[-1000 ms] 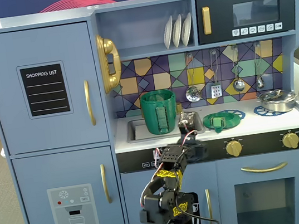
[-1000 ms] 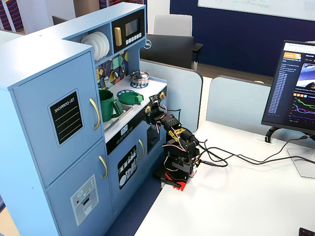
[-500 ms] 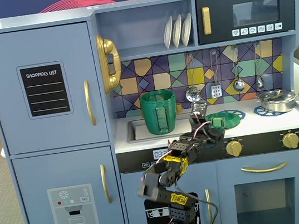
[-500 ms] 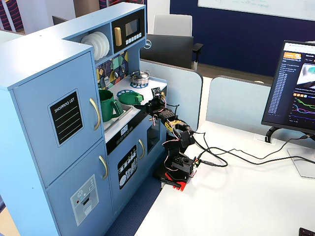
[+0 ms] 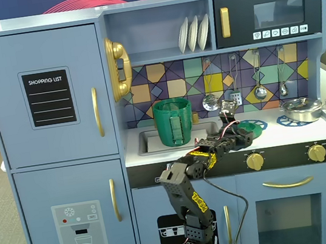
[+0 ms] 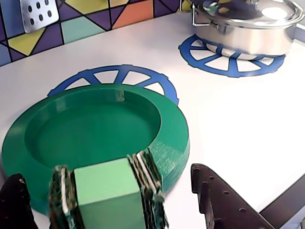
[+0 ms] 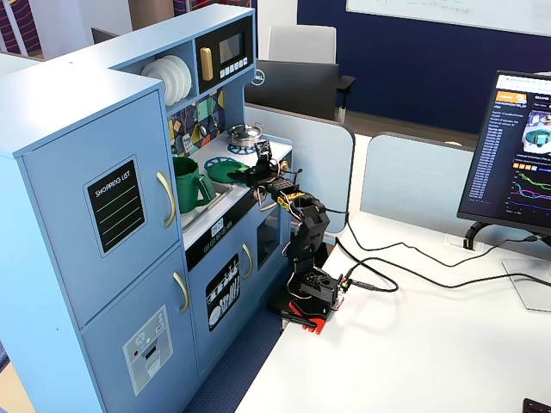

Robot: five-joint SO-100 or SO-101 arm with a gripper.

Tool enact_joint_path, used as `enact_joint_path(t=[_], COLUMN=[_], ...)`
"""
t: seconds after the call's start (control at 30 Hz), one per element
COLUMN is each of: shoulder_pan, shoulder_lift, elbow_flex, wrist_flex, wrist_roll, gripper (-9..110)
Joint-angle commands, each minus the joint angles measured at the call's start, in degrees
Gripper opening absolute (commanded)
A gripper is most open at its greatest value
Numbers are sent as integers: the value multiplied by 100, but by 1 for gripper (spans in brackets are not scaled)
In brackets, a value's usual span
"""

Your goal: Pick up the lid from the counter and put it on the green recipient

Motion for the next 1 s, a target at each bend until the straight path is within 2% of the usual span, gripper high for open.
enact_joint_path(t=[0.0, 0.07, 0.1, 0.13, 0.43, 0.7, 0.97], shoulder_pan=[-176, -255, -299, -360, -501, -686, -1459], shoulder_lift=[-97, -220, -272, -316, -62, 343, 413], elbow_flex=[-580, -694, -747, -782, -1195, -2892, -4535], wrist_flex=[-193, -185, -158, -123, -35, 1397, 2830], wrist_roll=[-44, -114, -237, -431, -105, 62, 167], gripper=[35, 28, 17, 1, 0, 0, 0])
